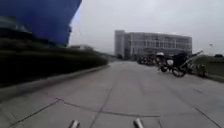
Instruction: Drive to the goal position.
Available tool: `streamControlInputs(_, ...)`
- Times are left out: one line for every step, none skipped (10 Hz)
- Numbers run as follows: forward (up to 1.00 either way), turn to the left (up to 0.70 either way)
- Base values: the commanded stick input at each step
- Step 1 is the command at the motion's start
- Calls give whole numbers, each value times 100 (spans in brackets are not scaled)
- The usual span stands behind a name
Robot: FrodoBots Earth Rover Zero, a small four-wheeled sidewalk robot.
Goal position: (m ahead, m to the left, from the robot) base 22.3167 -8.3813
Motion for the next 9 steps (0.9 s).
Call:
streamControlInputs(85,-34)
streamControlInputs(85,-28)
streamControlInputs(85,-16)
streamControlInputs(85,-4)
streamControlInputs(85,-4)
streamControlInputs(85,-4)
streamControlInputs(85,-4)
streamControlInputs(85,-4)
streamControlInputs(85,-4)
